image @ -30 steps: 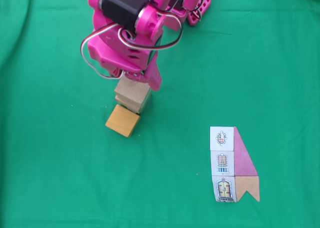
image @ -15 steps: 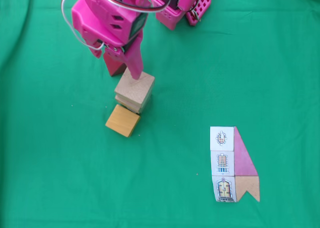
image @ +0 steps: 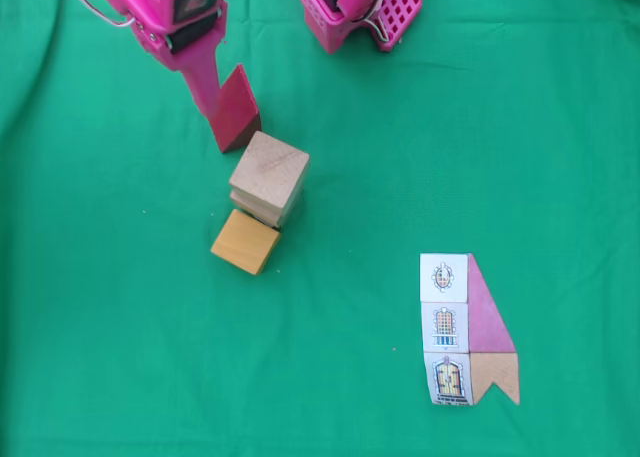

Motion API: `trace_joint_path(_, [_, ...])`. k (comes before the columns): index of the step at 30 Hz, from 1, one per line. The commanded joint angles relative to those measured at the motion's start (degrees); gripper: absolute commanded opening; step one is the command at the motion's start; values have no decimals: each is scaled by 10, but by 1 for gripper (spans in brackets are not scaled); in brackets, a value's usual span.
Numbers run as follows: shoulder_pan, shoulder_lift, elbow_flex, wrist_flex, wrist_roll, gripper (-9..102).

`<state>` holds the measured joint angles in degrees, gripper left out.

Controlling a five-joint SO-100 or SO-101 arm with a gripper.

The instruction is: Grasp some building blocks and build the house on the picture.

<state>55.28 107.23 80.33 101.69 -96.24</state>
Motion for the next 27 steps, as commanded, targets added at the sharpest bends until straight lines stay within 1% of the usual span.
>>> trace_joint_path(1, [18,6,21,41,4,34])
trace_joint_path(15, [22,18,200,37,5,34])
trace_joint_path(24, [20,18,209,34,5,34])
trace_joint_path(27, [18,18,210,16,5,34])
